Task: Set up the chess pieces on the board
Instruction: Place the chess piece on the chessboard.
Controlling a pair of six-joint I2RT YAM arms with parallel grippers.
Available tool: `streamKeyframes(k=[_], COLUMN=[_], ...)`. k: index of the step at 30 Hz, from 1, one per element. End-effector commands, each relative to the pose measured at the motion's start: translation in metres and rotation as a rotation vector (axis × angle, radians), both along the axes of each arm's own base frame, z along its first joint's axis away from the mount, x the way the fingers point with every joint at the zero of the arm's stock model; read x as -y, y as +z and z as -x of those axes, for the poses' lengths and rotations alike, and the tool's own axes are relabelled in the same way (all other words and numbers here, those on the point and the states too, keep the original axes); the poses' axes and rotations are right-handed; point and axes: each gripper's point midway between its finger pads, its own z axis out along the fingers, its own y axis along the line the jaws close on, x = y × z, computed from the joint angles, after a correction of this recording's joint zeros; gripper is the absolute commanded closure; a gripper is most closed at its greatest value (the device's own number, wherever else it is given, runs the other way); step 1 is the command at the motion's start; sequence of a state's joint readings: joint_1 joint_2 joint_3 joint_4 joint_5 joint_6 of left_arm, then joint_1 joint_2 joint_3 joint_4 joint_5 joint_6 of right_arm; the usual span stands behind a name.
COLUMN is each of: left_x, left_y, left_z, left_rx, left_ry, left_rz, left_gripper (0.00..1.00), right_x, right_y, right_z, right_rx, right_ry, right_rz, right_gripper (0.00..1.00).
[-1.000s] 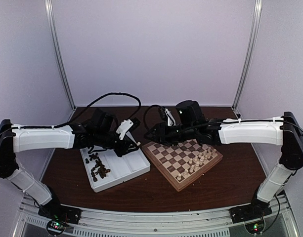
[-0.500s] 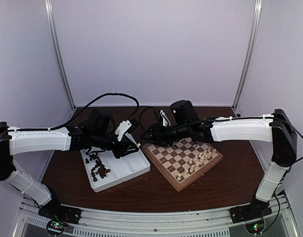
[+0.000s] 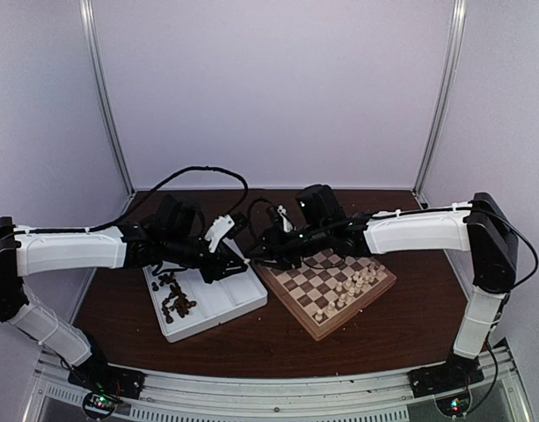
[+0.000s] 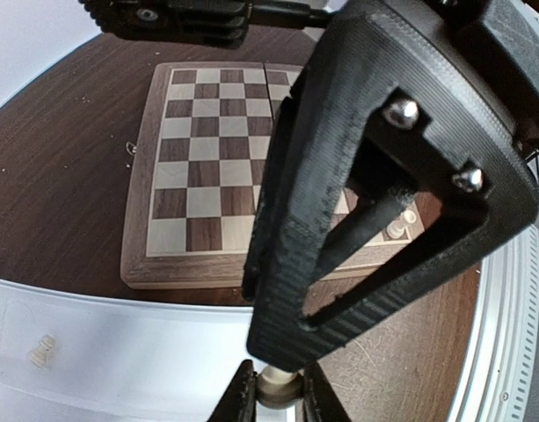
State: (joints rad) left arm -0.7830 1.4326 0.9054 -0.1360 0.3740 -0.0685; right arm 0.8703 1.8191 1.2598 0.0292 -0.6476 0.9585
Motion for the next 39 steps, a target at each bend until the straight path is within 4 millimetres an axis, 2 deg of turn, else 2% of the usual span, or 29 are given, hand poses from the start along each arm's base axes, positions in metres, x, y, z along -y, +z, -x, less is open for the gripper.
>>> streamKeyframes(k=[1, 13, 19, 29, 39], left_x=[0.011, 0.010, 0.010, 0.008, 0.009], left_y=[0.022, 0.014, 0.017, 0.023, 0.022], left_z=[0.001, -0.003, -0.006, -0.007, -0.008], left_rx=[0.051, 0.040, 0.054, 0.073, 0.073], left_ry=[-0.046, -0.033, -0.024, -0.012, -0.009], left_rz=[0.061, 0.029, 0.027, 0.030, 0.033], left_gripper=[0.83, 0.83, 0.83, 0.83, 0.83], right_x=[-0.013, -0.019, -0.020, -0.015, -0.015], right_y=[0.010, 0.008, 0.007, -0.006, -0.004], right_z=[0.004, 0.007, 0.008, 0.012, 0.014], right_rx=[-0.010, -0.056, -0.065, -0.066, -0.064], right_ry=[0.035, 0.046, 0.053, 0.065, 0.076], right_rz=[-0.056, -0.102, -0.109, -0.056, -0.057], right_gripper=[0.61, 0.71, 0.76, 0.73, 0.84])
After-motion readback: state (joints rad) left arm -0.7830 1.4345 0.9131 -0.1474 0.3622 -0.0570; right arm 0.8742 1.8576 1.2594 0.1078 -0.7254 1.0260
